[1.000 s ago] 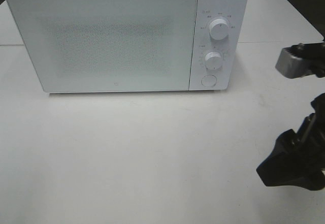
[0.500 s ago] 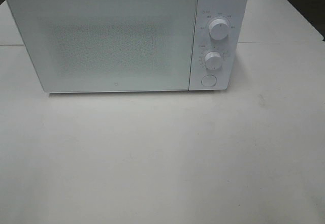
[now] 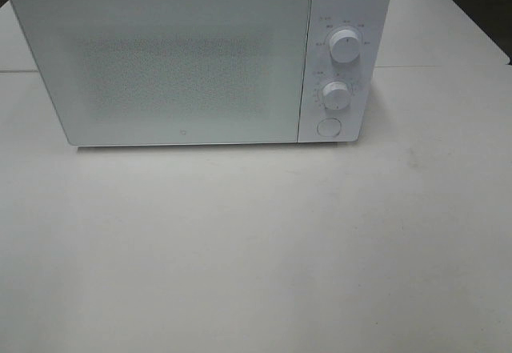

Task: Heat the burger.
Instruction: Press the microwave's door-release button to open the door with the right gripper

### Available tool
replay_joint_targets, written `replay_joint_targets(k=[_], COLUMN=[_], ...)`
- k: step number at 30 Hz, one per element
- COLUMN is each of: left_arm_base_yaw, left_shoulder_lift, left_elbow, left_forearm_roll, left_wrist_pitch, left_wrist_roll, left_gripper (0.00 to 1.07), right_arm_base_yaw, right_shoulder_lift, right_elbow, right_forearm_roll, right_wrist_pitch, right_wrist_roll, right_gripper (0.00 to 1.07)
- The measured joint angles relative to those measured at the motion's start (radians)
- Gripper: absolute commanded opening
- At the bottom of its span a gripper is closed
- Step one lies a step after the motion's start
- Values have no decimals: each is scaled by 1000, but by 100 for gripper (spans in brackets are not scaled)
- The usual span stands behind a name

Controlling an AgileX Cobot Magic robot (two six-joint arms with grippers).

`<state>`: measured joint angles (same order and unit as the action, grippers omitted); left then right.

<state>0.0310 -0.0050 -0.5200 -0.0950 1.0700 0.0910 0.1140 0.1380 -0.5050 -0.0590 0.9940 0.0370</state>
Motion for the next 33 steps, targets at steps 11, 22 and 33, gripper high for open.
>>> replay_joint_targets(k=[11, 22, 33], left_arm_base_yaw=[0, 0, 0], left_shoulder_lift=[0, 0, 0], left_elbow=[0, 0, 0], left_forearm_roll=[0, 0, 0], left_wrist_pitch=[0, 0, 0], left_wrist_roll=[0, 0, 0], left_gripper=[98, 98, 98], right_arm_base_yaw=[-52, -52, -52], right_shoulder_lift=[-142, -142, -63], right_elbow=[0, 0, -35], right_forearm_roll=[-8, -8, -7], right_wrist_pitch=[0, 0, -81], right_wrist_roll=[-1, -1, -9], right_gripper=[76, 75, 76])
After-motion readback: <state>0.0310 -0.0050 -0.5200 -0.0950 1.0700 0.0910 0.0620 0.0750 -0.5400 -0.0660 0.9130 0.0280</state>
